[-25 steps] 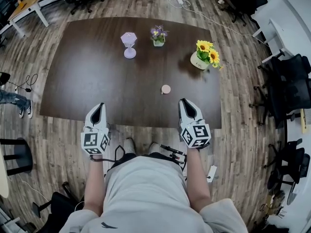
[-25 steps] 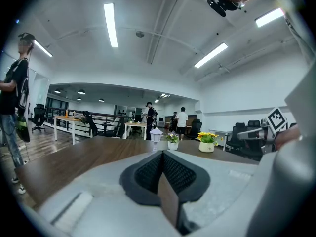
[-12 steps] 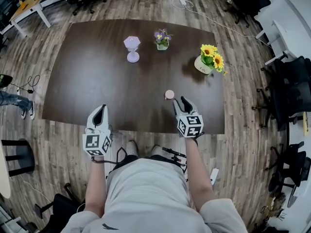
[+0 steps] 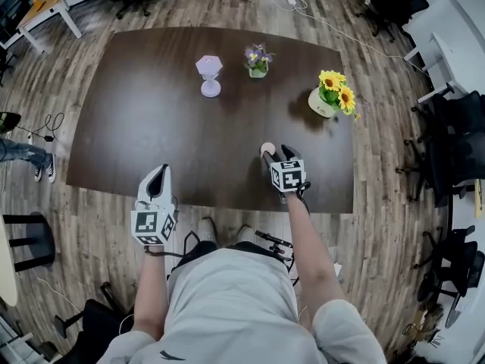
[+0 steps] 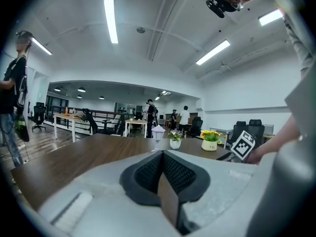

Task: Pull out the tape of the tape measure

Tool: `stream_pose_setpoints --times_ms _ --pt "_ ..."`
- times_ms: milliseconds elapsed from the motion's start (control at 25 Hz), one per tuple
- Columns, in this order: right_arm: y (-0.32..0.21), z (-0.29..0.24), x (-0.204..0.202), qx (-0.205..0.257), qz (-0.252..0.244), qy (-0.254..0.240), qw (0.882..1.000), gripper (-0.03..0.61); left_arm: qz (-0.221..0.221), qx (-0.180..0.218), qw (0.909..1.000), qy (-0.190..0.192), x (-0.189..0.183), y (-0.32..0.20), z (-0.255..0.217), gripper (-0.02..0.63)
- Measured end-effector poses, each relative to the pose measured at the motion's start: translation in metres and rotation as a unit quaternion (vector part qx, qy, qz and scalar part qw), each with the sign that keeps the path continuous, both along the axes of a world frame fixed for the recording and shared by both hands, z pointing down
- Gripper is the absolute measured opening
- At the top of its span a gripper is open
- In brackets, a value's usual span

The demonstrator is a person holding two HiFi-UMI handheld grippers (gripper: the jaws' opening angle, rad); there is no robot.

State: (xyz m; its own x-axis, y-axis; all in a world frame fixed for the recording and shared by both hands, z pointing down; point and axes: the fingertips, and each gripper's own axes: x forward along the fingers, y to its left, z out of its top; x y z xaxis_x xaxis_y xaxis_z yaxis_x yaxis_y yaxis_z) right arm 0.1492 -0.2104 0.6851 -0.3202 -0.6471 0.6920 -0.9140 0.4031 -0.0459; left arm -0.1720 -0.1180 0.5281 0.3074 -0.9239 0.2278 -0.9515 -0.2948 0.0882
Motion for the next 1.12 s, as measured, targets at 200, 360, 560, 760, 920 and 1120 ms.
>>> stream_pose_setpoints --times_ms 200,360,560,760,920,1120 --pt "0.002 0.012 -0.005 -0.007 -0.11 0.07 0.991 0.256 -0.006 -0.007 0.9999 -0.003 -0.003 0.003 0.004 0.006" --pt "0.003 0.02 -0.006 -0.017 -0.157 0.089 0.983 0.284 -0.012 -0.016 0.9998 -0.006 -0.006 0.006 0.009 0.006" --pt "-0.002 0.027 -0.01 -0.026 -0.186 0.06 0.98 0.291 -0.015 -0.018 0.9997 -0.01 -0.007 0.007 0.009 0.006" --pt "0.002 0.029 -0.018 -0.042 -0.202 0.022 0.978 0.206 -0.018 -0.019 0.9996 -0.011 -0.005 0.008 0.011 0.006" --pt "0.001 0.028 -0.018 -0.044 -0.176 0.02 0.983 0.215 -0.017 -0.021 0.9996 -0.011 -0.002 0.009 0.011 0.006" --pt "0.002 0.027 -0.02 -0.047 -0.095 0.013 0.994 0.215 -0.015 -0.02 0.9997 -0.007 0.002 0.008 0.011 0.006"
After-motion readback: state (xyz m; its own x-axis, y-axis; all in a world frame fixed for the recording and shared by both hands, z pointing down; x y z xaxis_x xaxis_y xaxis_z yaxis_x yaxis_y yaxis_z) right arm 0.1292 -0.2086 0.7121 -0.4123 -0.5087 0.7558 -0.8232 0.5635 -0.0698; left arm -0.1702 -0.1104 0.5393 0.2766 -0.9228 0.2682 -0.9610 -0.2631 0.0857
